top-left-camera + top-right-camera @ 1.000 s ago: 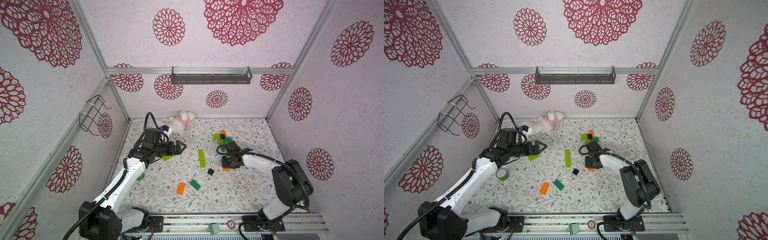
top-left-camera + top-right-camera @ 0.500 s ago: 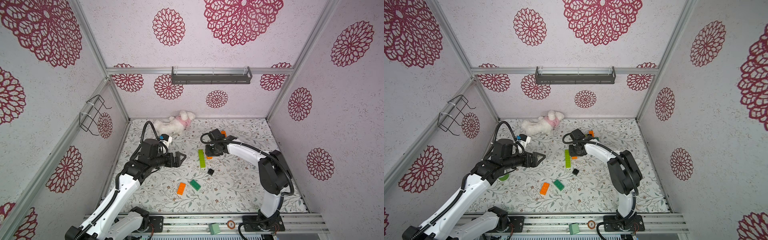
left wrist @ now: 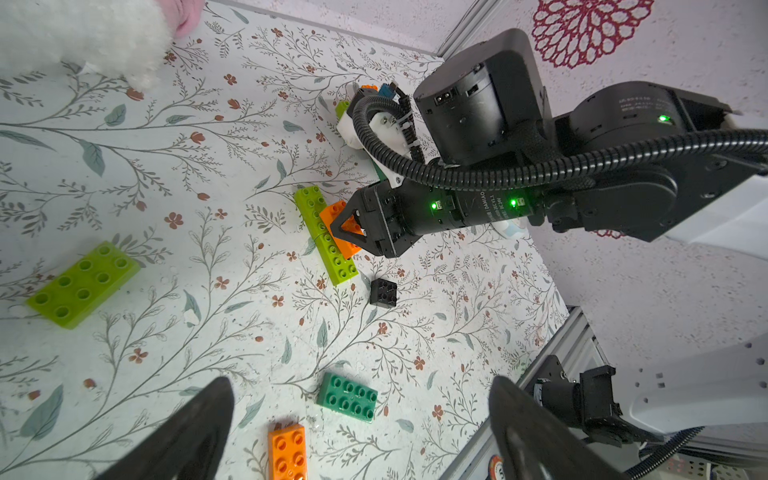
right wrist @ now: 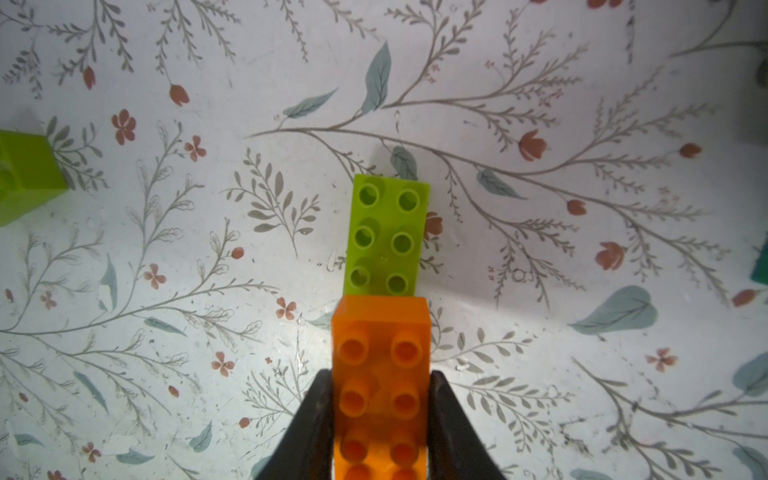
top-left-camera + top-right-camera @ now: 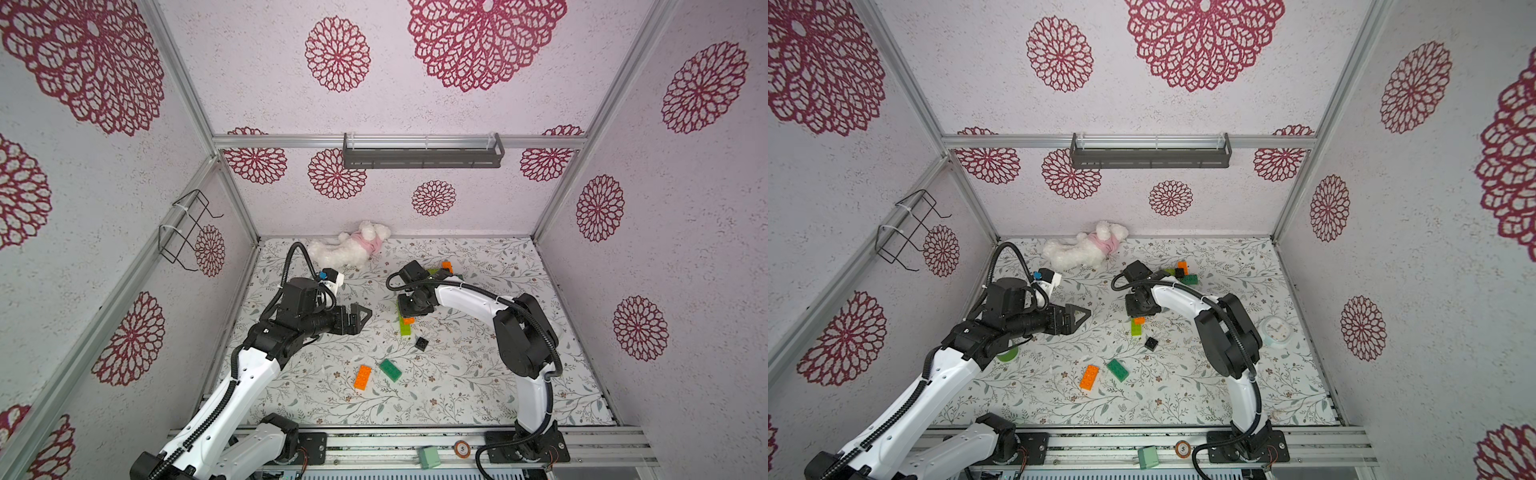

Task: Assemble a small pinwheel with lego
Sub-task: Assemble the lego brick with the lego brick.

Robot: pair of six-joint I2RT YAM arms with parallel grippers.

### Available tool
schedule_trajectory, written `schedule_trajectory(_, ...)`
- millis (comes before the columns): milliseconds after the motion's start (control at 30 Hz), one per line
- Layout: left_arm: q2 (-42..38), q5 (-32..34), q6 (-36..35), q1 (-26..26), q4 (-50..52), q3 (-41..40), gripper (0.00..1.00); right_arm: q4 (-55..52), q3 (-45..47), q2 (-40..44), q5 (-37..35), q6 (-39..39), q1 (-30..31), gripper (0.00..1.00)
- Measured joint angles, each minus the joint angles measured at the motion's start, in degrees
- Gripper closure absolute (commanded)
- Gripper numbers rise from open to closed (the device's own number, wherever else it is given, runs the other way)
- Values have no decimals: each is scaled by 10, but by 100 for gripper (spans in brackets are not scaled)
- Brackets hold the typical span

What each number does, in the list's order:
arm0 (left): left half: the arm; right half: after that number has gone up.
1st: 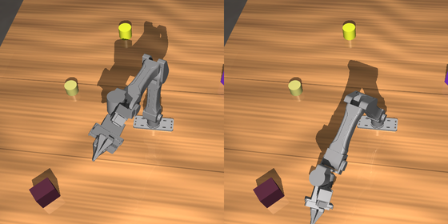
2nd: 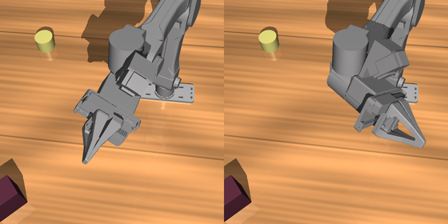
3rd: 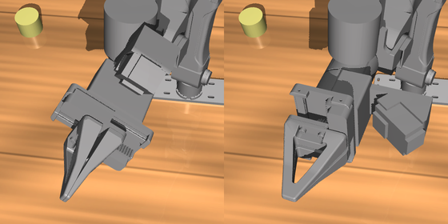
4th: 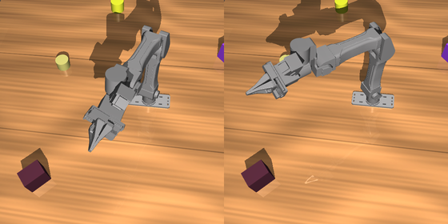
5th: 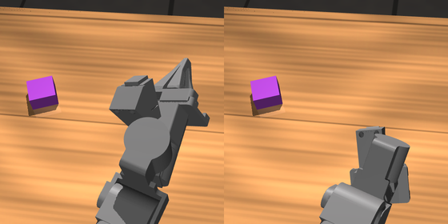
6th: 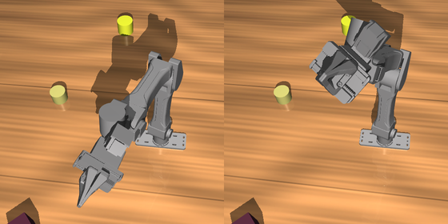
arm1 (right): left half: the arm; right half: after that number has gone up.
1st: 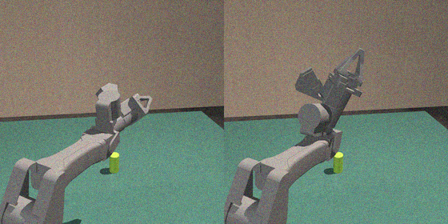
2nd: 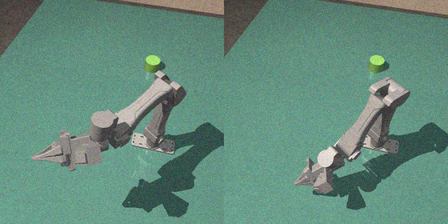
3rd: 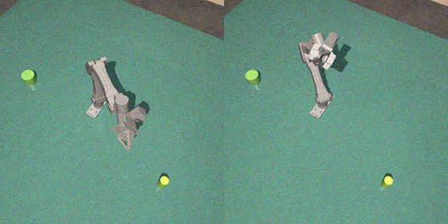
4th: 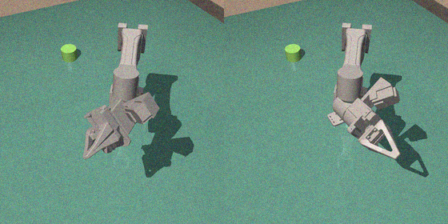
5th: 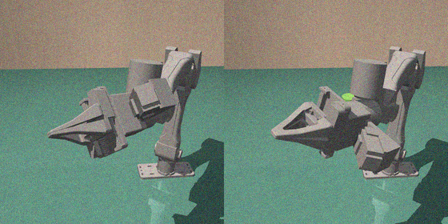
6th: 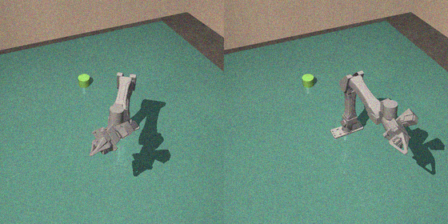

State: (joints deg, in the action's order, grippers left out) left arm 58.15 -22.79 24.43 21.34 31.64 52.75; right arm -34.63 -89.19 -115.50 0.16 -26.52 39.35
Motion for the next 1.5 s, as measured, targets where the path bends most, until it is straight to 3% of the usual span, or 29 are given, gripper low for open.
schedule_trajectory(1500,0,-5,0,0,0,0,3,-5,-14,-25,-48,-35,8,98)
